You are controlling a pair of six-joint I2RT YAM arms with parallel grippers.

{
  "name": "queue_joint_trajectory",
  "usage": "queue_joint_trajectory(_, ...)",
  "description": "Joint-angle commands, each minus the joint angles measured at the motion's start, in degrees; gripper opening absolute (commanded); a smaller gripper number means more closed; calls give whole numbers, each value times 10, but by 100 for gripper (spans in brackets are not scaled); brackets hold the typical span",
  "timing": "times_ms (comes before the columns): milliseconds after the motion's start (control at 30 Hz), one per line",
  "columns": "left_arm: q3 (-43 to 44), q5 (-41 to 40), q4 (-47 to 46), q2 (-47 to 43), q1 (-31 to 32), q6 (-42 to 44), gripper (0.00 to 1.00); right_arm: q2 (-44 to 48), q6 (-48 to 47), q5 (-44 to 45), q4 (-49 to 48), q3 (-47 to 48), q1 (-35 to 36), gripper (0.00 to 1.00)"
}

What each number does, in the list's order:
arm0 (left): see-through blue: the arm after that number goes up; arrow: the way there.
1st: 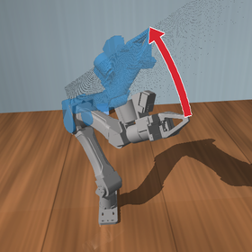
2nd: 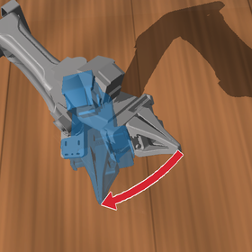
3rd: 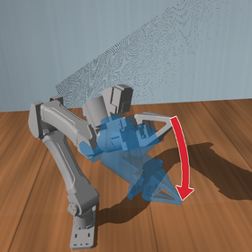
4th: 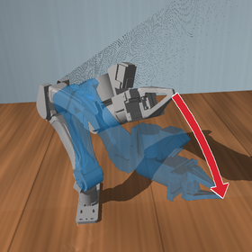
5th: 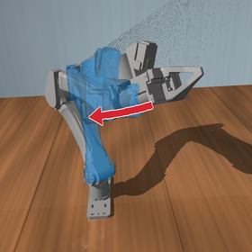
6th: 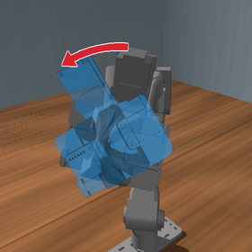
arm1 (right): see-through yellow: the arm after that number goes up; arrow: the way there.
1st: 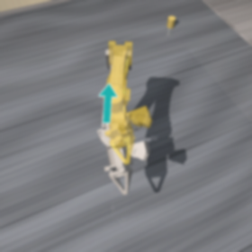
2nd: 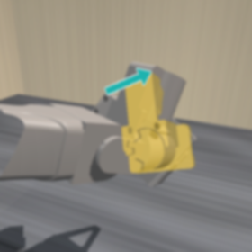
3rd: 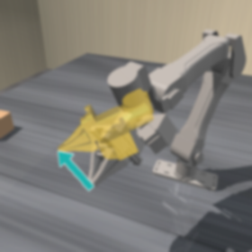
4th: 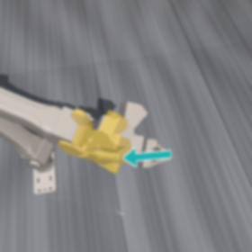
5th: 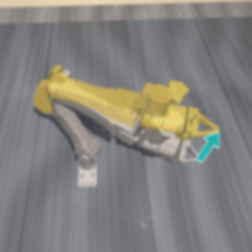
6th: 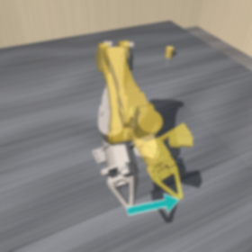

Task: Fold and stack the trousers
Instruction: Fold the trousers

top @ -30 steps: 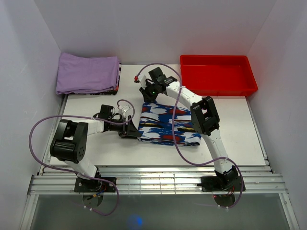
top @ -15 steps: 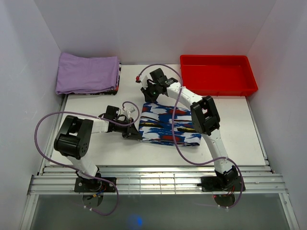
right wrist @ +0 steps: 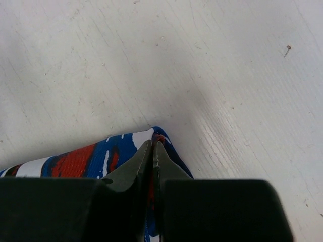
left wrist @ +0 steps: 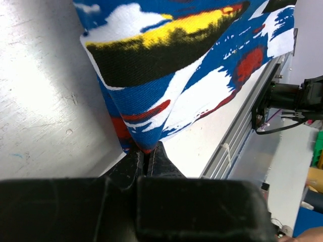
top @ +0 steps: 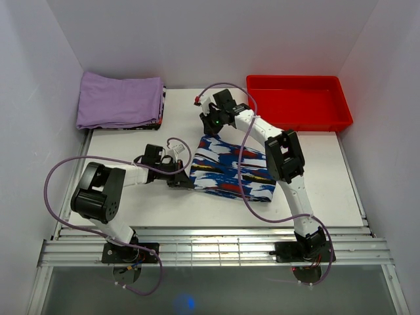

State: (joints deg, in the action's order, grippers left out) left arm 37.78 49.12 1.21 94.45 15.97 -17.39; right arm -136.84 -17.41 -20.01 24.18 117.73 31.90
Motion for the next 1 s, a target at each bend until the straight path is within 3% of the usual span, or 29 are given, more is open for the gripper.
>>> queue_joint_trajectory(0, -31, 1, 60, -27, 21, 13, 0, 25, -15, 85, -120, 43, -41, 8)
queue_joint_trajectory(233, -57, -17, 58, -75, 47, 7, 0, 30, -17, 103, -156, 40, -47, 8)
queue_joint_trajectory(433, -33, -7, 78, -83, 44, 9, 1, 44, -38, 46, -112, 37, -44, 8)
queue_joint_trajectory(467, -25, -9, 82, -81, 42, 12, 6, 48, -38, 25, -95, 42, -44, 8)
queue_joint_trajectory(500, -12, -9, 85, -74, 41, 12, 21, 62, -39, 17, -78, 43, -45, 12)
queue_joint_trajectory(533, -4, -10, 93, -68, 36, 16, 27, 71, -39, 11, -48, 42, -45, 16)
queue_joint_trajectory(667, 15, 11, 111, -66, 12, 16, 48, 128, -62, -52, 45, 12, -46, 43)
queue_joint_trajectory(767, 16, 31, 103, -84, -15, 5, 56, 166, -105, -85, 129, -10, -45, 49)
queue_joint_trajectory(833, 17, 39, 101, -88, -30, 0, 58, 173, -138, -102, 181, -23, -43, 46)
queue_joint_trajectory(900, 18, 46, 100, -88, -30, 2, 58, 190, -174, -117, 229, -72, -40, 27)
queue_joint_trajectory(967, 16, 53, 94, -89, -31, 8, 55, 202, -177, -113, 230, -115, -39, 20)
